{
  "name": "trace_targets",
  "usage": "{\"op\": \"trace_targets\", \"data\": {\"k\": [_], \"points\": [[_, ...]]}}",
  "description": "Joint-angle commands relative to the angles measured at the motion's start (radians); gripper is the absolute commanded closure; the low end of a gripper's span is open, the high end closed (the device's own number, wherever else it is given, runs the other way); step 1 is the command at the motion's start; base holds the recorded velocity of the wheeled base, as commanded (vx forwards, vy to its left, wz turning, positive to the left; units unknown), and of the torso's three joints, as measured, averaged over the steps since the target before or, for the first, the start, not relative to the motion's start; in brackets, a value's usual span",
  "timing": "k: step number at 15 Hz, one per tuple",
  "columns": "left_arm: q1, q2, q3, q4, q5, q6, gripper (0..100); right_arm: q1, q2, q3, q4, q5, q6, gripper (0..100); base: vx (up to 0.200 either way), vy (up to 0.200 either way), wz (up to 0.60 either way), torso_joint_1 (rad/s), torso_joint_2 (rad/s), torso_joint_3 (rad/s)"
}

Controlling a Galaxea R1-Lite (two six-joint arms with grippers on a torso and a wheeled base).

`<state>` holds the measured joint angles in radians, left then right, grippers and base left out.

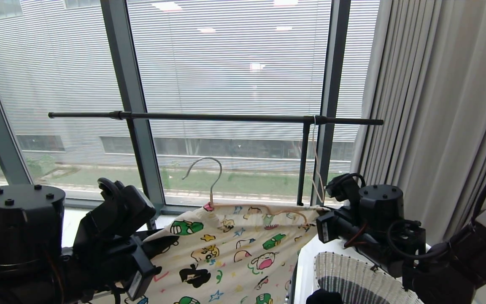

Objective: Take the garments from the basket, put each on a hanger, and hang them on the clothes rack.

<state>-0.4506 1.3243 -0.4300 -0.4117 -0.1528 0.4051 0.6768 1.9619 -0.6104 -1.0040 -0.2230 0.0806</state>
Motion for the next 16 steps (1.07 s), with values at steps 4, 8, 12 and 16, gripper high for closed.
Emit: {"op": "trace_targets", "data": {"k": [4, 8, 12, 16], "points": [[-0.029, 0.115, -0.023, -0.001, 0.096, -0.077, 100, -0.033, -0.15, -0.115, 0.237, 0.16, -0.09, 100, 0.0, 0.0, 0.0, 0.0, 0.0, 0.0], [-0.06, 0.201, -0.058, -0.022, 0.242, -0.117, 100, -0.028, -0.215, -0.252, 0.458, 0.235, -0.133, 100, 0.0, 0.0, 0.0, 0.0, 0.0, 0.0], [-0.112, 0.32, -0.075, -0.179, 0.391, -0.143, 100, 0.056, -0.236, -0.296, 0.53, 0.249, -0.14, 100, 0.0, 0.0, 0.0, 0.0, 0.0, 0.0], [-0.138, 0.369, -0.078, -0.289, 0.435, -0.161, 100, 0.132, -0.25, -0.296, 0.608, 0.251, -0.133, 100, 0.0, 0.0, 0.0, 0.0, 0.0, 0.0]]}}
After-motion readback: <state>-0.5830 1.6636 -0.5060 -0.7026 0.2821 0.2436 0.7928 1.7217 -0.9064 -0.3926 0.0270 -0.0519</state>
